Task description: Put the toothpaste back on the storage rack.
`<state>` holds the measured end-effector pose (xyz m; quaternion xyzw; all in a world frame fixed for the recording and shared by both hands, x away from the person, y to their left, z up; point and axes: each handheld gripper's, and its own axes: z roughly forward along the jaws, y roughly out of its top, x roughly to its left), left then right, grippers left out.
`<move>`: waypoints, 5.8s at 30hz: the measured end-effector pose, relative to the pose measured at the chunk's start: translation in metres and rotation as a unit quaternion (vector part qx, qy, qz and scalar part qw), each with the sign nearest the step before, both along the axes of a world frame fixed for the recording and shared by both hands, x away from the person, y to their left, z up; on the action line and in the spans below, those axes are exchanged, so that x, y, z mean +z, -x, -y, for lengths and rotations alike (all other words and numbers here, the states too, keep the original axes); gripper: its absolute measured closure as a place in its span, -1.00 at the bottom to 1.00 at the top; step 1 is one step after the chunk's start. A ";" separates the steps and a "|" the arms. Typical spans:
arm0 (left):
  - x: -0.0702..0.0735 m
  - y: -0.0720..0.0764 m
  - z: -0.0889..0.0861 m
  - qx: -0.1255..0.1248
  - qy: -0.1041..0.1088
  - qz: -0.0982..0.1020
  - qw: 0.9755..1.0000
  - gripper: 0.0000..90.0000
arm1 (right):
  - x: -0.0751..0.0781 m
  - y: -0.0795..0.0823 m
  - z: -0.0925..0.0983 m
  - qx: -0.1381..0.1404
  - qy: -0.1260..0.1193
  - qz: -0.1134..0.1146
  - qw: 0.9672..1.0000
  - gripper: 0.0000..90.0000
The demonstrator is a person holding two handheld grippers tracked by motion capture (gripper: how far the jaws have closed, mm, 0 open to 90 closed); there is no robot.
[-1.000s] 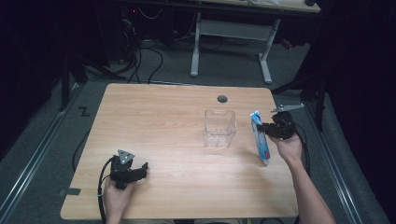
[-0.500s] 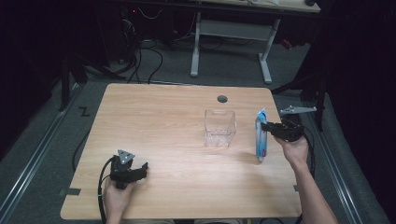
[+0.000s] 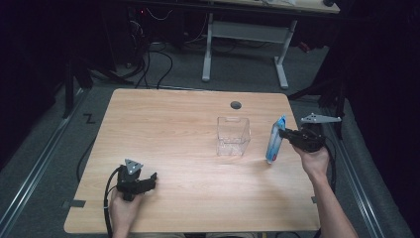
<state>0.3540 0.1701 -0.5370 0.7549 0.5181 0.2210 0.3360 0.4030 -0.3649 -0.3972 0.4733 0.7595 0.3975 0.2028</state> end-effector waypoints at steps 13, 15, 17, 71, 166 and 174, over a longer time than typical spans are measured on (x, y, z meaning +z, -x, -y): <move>0.000 0.000 0.000 0.001 0.000 0.000 1.000 -0.52 | 0.013 0.011 -0.002 0.011 -0.006 0.022 1.000 0.86; 0.000 0.000 0.000 0.000 0.000 0.000 1.000 -0.52 | 0.019 0.013 -0.003 0.017 -0.009 0.031 0.999 0.86; 0.000 0.000 0.000 0.000 -0.001 0.000 1.000 -0.52 | 0.023 0.016 -0.005 0.023 -0.012 0.036 0.999 0.86; 0.000 0.000 0.000 0.001 0.001 0.000 1.000 -0.52 | 0.085 0.007 -0.080 0.139 -0.033 0.054 0.988 0.86; 0.000 0.000 0.000 -0.001 0.000 -0.001 1.000 -0.52 | 0.005 -0.081 -0.145 0.094 0.069 -0.036 0.992 0.85; 0.000 0.000 0.000 -0.001 0.000 -0.001 1.000 -0.52 | 0.003 -0.083 -0.153 0.101 0.079 -0.032 0.991 0.85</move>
